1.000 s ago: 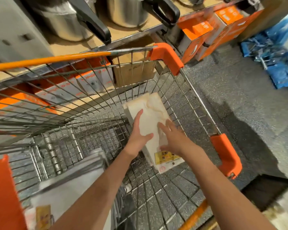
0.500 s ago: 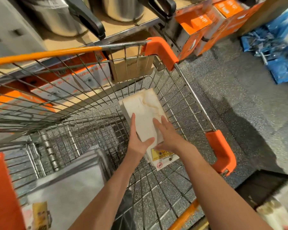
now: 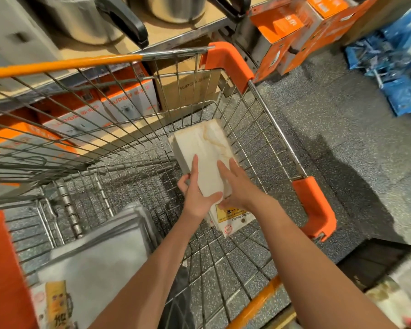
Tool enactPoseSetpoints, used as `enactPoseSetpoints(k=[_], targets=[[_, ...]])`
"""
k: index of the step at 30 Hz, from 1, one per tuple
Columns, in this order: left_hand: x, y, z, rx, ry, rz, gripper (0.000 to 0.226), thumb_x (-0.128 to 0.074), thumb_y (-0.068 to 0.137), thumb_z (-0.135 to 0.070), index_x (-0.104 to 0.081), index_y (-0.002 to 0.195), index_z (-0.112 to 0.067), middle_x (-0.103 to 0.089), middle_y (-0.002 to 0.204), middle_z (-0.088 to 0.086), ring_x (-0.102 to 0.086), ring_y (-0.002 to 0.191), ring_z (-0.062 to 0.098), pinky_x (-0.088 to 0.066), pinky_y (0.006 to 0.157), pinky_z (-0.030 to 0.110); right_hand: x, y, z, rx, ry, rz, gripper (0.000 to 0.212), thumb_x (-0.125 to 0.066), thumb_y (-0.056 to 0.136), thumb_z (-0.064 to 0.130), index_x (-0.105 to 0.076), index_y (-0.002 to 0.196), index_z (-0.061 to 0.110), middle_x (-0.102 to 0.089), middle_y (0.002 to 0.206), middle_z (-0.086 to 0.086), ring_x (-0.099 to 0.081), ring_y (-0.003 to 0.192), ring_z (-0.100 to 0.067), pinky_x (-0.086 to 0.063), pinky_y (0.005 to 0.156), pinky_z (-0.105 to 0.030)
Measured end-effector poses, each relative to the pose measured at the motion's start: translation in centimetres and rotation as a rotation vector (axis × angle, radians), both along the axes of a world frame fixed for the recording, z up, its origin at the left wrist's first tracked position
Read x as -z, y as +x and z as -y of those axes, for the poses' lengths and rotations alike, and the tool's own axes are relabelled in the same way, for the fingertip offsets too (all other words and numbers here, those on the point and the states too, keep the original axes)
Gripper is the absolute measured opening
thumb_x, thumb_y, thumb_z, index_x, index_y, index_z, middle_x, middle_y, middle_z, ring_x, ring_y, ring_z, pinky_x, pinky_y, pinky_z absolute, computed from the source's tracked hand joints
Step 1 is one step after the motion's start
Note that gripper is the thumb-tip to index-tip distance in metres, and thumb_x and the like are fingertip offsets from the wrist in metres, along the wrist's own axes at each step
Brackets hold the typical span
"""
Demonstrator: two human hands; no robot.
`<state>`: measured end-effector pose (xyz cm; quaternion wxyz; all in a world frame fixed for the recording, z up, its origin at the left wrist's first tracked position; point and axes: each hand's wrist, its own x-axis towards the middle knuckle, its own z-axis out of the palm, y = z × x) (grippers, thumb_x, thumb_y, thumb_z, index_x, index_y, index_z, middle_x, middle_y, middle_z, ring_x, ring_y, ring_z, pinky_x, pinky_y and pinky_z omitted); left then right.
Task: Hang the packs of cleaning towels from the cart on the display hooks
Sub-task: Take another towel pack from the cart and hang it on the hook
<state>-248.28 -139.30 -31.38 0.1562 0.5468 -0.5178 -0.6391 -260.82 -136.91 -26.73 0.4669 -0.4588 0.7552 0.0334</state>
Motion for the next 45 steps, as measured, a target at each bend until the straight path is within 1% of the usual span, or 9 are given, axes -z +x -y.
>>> enactPoseSetpoints(k=[6, 11, 21, 24, 31, 34, 37, 40, 45], targets=[[-0.1, 0.0, -0.1, -0.046, 0.001, 0.011, 0.11, -0.082, 0.069, -0.003, -0.012, 0.128, -0.063, -0.025, 0.135, 0.012, -0.023, 0.112, 0.005, -0.024, 0.105, 0.022, 0.4, -0.3, 0.0, 0.005, -0.011, -0.004, 0.12, -0.08, 0.071, 0.012, 0.008, 0.15, 0.031, 0.022, 0.157, 0.002, 0.014, 0.145, -0.023, -0.006, 0.117, -0.045], [-0.3, 0.1, 0.4, -0.082, 0.032, -0.075, 0.107, -0.08, 0.069, 0.005, -0.023, 0.149, -0.038, -0.033, 0.144, 0.009, -0.037, 0.13, 0.019, -0.037, 0.11, 0.047, 0.3, -0.4, 0.1, 0.022, -0.014, -0.022, 0.12, -0.082, 0.07, 0.018, 0.007, 0.149, 0.037, 0.024, 0.156, 0.002, 0.013, 0.145, -0.026, -0.01, 0.116, -0.054], [-0.5, -0.7, 0.2, -0.1, 0.008, -0.137, 0.099, -0.079, 0.073, 0.0, -0.026, 0.143, -0.048, -0.032, 0.118, -0.023, -0.031, 0.123, 0.006, -0.028, 0.107, 0.029, -0.4, -0.9, 0.4, 0.095, -0.018, 0.03, 0.119, -0.081, 0.069, 0.012, 0.004, 0.148, 0.04, 0.018, 0.158, -0.005, 0.01, 0.146, -0.025, -0.013, 0.116, -0.052], [-0.6, -0.8, 0.2, -0.115, 0.012, -0.208, 0.097, -0.075, 0.075, 0.006, -0.026, 0.143, -0.044, -0.03, 0.127, -0.034, -0.029, 0.128, -0.003, -0.03, 0.109, 0.023, -0.4, -0.9, 0.4, 0.1, -0.027, 0.03, 0.118, -0.081, 0.07, 0.015, 0.003, 0.148, 0.04, 0.017, 0.158, -0.004, 0.01, 0.146, -0.025, -0.014, 0.116, -0.052], [-2.0, 0.2, 1.0, -0.284, 0.076, -0.345, 0.094, -0.067, 0.071, 0.022, -0.041, 0.127, -0.049, -0.045, 0.145, -0.001, -0.049, 0.127, 0.017, -0.048, 0.099, 0.04, -1.2, -1.1, 0.5, 0.191, -0.135, 0.071, 0.108, -0.08, 0.072, 0.013, -0.009, 0.15, 0.035, -0.002, 0.158, -0.004, -0.007, 0.145, -0.024, -0.018, 0.114, -0.045], [-3.5, 1.4, 1.5, -0.335, 0.099, -0.379, 0.095, -0.067, 0.07, 0.023, -0.041, 0.127, -0.048, -0.05, 0.14, 0.003, -0.057, 0.114, 0.008, -0.054, 0.089, 0.033, -2.7, -1.5, 0.1, 0.267, -0.206, 0.094, 0.1, -0.079, 0.071, 0.012, -0.019, 0.149, 0.028, -0.03, 0.15, -0.003, -0.03, 0.136, -0.024, -0.034, 0.105, -0.04], [-5.9, 3.1, 2.0, -0.401, 0.118, -0.416, 0.094, -0.067, 0.07, 0.022, -0.04, 0.127, -0.048, -0.054, 0.137, 0.003, -0.059, 0.109, 0.005, -0.057, 0.076, 0.025, -4.9, -1.2, -0.9, 0.404, -0.261, 0.195, 0.09, -0.081, 0.07, 0.014, -0.032, 0.145, 0.025, -0.042, 0.143, -0.001, -0.046, 0.123, -0.019, -0.044, 0.085, -0.02], [-8.7, 4.4, 2.0, -0.434, 0.122, -0.457, 0.092, -0.068, 0.071, 0.018, -0.043, 0.126, -0.051, -0.056, 0.135, 0.002, -0.061, 0.111, 0.01, -0.057, 0.072, 0.025, -7.3, -0.3, -2.2, 0.469, -0.3, 0.195, 0.09, -0.081, 0.071, 0.027, -0.031, 0.146, 0.024, -0.039, 0.147, -0.002, -0.04, 0.132, -0.02, -0.036, 0.108, -0.038], [-13.7, 5.9, 1.5, -0.463, 0.087, -0.568, 0.089, -0.073, 0.066, 0.005, -0.044, 0.126, -0.055, -0.059, 0.131, -0.013, -0.06, 0.116, 0.01, -0.054, 0.09, 0.038, -12.2, 2.0, -4.3, 0.6, -0.466, 0.268, 0.073, -0.08, 0.07, 0.034, -0.044, 0.133, 0.03, -0.058, 0.125, 0.003, -0.058, 0.111, -0.017, -0.045, 0.099, -0.044]])
